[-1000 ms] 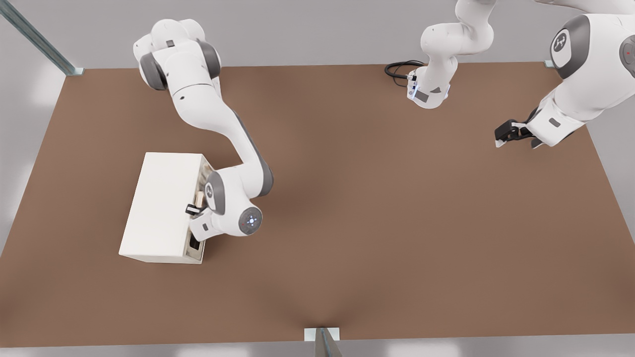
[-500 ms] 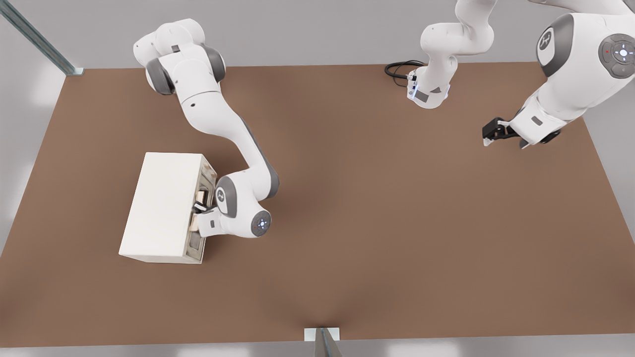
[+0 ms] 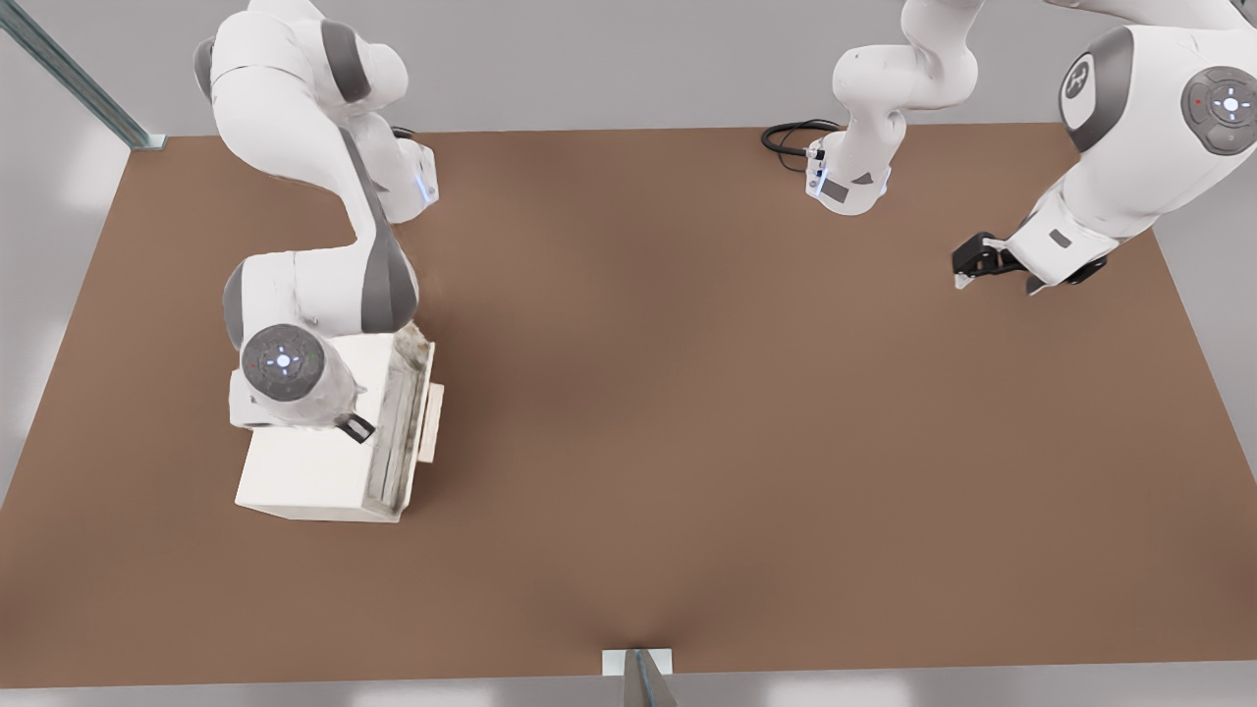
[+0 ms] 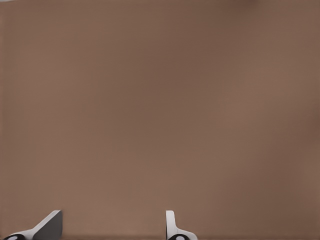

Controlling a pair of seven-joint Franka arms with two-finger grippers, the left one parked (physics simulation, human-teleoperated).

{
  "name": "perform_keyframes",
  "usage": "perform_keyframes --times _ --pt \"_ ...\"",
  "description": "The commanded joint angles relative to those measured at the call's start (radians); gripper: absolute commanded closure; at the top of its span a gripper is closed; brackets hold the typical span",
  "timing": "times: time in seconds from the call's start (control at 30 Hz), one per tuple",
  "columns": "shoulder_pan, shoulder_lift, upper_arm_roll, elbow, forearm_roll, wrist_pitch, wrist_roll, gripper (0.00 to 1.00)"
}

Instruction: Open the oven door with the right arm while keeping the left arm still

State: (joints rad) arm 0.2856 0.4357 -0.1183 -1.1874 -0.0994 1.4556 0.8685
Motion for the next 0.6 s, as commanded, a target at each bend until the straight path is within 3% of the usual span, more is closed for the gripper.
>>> perform_keyframes --times 0.0,0.03,0.07,0.1,0.57 --pt "-0.072 -0.122 0.0 -0.11 0.253 0.049 -0.405 0.0" --pt "-0.072 -0.155 -0.001 -0.115 0.234 0.045 -0.477 0.0" --pt "-0.077 -0.196 -0.006 -0.121 0.147 0.026 -0.776 0.0" --pt "-0.097 -0.216 -0.008 -0.129 0.138 -0.008 -0.822 0.0" --pt "-0.097 -0.212 -0.009 -0.12 0.098 0.006 -0.887 0.0"
